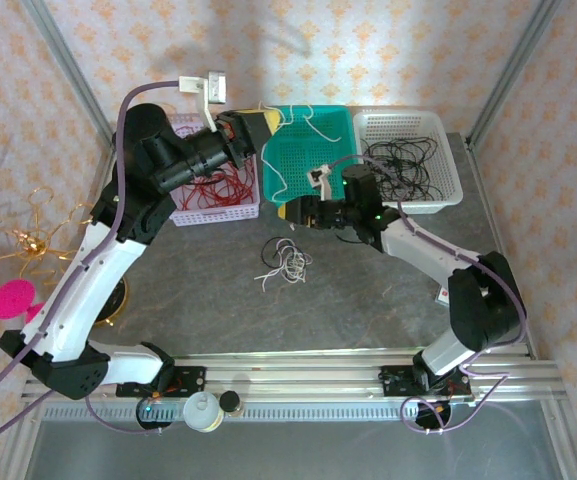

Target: Untangle the cables

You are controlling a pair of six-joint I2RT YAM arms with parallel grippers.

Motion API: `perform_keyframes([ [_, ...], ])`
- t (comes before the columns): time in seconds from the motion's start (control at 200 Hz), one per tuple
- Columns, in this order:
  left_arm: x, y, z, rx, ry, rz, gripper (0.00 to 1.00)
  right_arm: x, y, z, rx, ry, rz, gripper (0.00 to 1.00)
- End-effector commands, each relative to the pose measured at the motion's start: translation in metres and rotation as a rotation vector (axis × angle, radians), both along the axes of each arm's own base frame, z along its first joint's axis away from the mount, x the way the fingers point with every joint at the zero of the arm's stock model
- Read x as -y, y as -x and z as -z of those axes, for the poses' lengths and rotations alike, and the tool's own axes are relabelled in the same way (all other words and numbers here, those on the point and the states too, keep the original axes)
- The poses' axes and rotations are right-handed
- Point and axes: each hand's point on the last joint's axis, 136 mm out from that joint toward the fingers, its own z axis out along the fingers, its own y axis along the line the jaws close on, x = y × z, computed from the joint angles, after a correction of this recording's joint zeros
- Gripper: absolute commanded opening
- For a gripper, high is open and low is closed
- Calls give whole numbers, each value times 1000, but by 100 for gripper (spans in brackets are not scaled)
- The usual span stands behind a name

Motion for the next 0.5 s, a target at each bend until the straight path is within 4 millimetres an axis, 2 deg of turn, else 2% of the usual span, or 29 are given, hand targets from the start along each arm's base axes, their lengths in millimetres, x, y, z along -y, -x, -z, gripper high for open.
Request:
perform_keyframes([
  [0.0, -8, 9, -22, 95, 26, -13, 0, -3, 8, -2, 8, -9, -51, 49],
  [0.265, -10, 8, -28, 115, 24, -23, 0, -3, 12, 17, -22, 13, -72, 31],
  [0.496, -17, -1, -42, 171, 40, -82, 0, 0, 18, 29, -22, 33, -84, 30],
])
